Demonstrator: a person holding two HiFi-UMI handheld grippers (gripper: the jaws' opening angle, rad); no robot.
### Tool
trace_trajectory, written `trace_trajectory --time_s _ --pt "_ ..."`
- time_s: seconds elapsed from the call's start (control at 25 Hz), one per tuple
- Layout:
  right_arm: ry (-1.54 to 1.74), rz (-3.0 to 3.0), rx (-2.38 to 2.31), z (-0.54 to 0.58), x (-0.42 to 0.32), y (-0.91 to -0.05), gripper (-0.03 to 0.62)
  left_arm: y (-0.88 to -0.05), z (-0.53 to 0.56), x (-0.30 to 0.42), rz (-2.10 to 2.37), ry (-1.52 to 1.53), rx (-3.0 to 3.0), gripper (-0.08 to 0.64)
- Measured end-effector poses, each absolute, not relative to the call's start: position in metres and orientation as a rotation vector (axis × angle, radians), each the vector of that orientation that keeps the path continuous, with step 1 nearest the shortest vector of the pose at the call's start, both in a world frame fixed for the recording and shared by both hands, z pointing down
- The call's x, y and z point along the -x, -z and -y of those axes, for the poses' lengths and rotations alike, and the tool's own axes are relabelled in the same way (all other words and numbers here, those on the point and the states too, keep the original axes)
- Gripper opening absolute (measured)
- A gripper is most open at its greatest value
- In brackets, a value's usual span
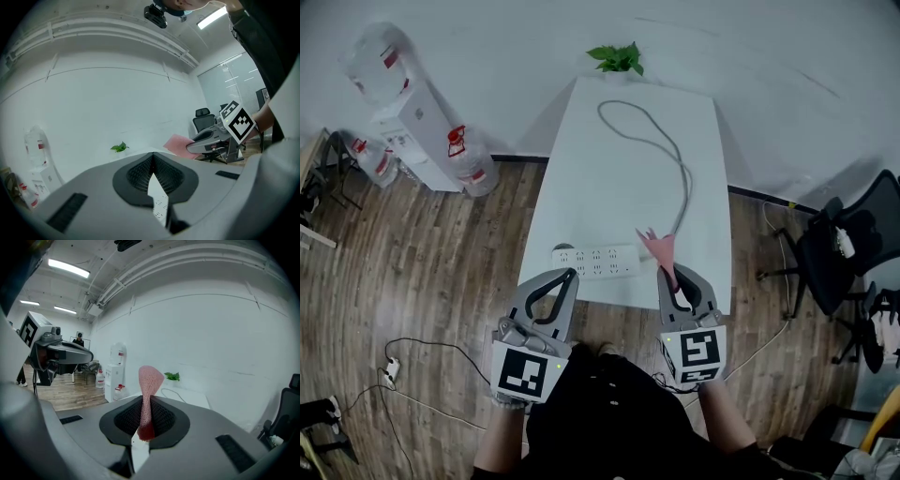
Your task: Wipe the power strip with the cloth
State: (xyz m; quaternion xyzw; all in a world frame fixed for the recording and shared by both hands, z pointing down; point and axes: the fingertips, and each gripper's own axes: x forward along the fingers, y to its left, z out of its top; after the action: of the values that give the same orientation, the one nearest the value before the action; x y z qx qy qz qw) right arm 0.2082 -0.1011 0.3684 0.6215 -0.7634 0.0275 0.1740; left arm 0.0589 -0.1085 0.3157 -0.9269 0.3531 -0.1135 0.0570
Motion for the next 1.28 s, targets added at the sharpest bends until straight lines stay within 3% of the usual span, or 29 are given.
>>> trace_trajectory --time_s 1.28 --pt "-0.430 1.887 -1.716 0.137 -0.235 -0.526 0.055 -0.343 0.140 -0.005 -1.162 0.435 2.802 0.011"
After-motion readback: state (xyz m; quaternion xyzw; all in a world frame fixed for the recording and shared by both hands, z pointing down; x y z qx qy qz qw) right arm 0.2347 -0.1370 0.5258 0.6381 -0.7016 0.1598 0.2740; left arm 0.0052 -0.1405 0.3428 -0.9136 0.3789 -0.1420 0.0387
